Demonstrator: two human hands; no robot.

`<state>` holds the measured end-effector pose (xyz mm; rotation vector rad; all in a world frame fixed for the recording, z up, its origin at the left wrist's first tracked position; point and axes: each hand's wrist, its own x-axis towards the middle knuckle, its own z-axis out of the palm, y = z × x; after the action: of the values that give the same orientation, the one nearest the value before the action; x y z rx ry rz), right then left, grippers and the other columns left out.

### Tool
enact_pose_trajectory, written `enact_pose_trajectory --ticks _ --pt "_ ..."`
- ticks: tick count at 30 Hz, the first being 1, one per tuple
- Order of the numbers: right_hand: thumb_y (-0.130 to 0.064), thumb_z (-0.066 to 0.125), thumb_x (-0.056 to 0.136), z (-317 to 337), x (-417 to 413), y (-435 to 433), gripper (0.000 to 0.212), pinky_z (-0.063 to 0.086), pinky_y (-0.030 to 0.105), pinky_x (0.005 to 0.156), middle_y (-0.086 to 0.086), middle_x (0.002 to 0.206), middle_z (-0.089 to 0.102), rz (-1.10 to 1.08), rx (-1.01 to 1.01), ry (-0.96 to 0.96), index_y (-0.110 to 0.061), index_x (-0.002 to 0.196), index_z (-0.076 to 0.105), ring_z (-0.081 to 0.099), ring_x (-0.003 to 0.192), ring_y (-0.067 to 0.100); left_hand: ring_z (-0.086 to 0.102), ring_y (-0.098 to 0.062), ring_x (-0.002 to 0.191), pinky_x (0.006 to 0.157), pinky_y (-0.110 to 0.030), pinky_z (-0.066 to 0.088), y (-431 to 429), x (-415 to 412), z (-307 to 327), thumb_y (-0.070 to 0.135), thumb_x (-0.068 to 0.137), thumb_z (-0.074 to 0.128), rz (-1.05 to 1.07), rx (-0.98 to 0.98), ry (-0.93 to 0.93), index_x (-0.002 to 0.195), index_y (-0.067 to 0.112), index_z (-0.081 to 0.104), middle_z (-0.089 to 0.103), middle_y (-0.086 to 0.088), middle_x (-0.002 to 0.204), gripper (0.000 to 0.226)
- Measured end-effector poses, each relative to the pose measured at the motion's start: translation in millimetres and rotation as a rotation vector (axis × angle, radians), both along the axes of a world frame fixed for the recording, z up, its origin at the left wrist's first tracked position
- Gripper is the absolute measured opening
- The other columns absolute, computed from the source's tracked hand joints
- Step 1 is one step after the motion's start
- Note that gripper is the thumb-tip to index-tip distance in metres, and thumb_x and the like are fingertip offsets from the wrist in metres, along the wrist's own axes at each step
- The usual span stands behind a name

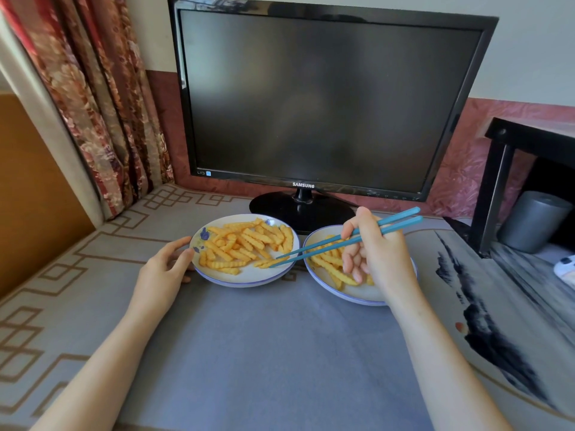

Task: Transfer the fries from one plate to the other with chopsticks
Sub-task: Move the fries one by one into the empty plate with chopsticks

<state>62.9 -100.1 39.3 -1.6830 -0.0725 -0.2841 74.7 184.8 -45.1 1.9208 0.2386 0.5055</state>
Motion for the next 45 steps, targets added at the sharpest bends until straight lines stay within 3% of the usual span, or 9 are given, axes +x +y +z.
enact_pose_trajectory --ticks 6,24,32,39,45 --pt "-0.036 0.037 0.101 1 -7 8 0.051 0.027 0.014 0.031 0.013 0.037 0.047 -0.014 0.068 -0.047 -0.007 0.062 0.050 0.038 0.025 0.020 0.059 -0.009 0.068 0.052 -0.001 0.043 1 0 -1 0.017 0.097 0.048 0.001 0.012 -0.002 0.127 0.015 0.058 0.068 -0.004 0.095 0.031" --pt "-0.025 0.034 0.100 29 -22 -53 0.043 0.020 0.014 0.031 0.010 0.033 0.046 -0.265 0.160 -0.216 -0.007 0.063 0.046 0.037 0.023 0.022 0.061 -0.004 0.076 0.053 -0.003 0.045 2 2 -4 0.021 0.097 0.048 -0.018 -0.020 0.001 0.125 0.018 0.058 0.068 0.007 0.088 0.030" --pt "-0.027 0.033 0.101 28 -19 -70 0.043 0.020 0.013 0.029 0.012 0.034 0.047 -0.231 0.039 -0.133 -0.006 0.067 0.049 0.033 0.021 0.019 0.060 -0.007 0.071 0.053 -0.002 0.044 3 2 -4 0.019 0.097 0.047 -0.018 -0.007 0.006 0.125 0.016 0.059 0.067 0.010 0.086 0.030" --pt "-0.025 0.034 0.100 29 -25 -59 0.041 0.021 0.015 0.031 0.011 0.035 0.046 -0.228 0.104 -0.214 -0.009 0.066 0.050 0.031 0.024 0.018 0.060 -0.009 0.069 0.053 -0.001 0.043 2 1 -3 0.021 0.097 0.047 -0.016 0.000 0.010 0.126 0.017 0.058 0.067 0.012 0.085 0.031" --pt "-0.027 0.034 0.101 17 -19 -23 0.043 0.022 0.017 0.032 0.014 0.037 0.048 -0.073 0.084 -0.178 -0.008 0.066 0.051 0.032 0.026 0.021 0.059 -0.009 0.069 0.053 -0.001 0.042 1 0 -2 0.021 0.098 0.047 -0.014 0.002 0.010 0.127 0.017 0.058 0.066 0.012 0.084 0.031"
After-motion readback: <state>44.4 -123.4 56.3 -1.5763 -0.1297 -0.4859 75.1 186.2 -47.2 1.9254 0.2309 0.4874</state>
